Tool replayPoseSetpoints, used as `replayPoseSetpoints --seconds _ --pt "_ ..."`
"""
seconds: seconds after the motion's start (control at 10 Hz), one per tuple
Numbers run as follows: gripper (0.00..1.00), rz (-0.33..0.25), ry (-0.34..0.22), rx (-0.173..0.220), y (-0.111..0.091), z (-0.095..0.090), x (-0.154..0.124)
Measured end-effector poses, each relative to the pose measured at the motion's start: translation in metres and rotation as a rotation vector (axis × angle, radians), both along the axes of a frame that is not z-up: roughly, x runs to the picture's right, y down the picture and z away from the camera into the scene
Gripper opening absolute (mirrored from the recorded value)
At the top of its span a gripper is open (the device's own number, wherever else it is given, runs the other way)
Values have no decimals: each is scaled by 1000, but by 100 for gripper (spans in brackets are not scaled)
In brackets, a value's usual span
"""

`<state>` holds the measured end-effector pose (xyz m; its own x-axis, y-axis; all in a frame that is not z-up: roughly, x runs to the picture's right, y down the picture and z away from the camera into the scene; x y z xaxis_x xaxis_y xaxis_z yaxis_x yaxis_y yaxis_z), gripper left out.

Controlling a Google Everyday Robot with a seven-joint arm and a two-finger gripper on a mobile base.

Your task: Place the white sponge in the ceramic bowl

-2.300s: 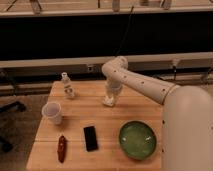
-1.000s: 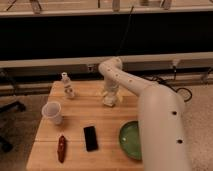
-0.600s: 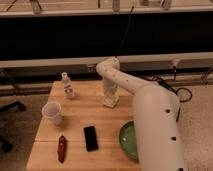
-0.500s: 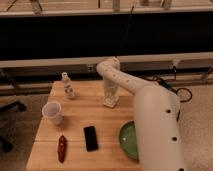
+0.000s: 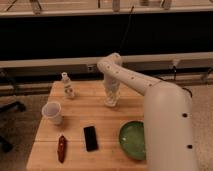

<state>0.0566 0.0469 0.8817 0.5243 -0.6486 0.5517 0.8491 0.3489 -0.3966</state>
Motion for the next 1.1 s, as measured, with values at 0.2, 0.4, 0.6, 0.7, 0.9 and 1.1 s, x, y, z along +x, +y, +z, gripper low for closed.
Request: replayPoseSetpoints --seconds 0.2,0.4,0.6,0.7,0.9,1.1 --pt "0 3 -11 3 -2 -30 11" --pt "0 -12 -20 1 9 -53 33" --pt "0 -26 -36 9 18 -71 46" --pt "0 -34 -48 12 24 -77 45" --pt "0 -44 -50 7 39 -94 57" --pt "0 -59 -64 5 63 -118 75"
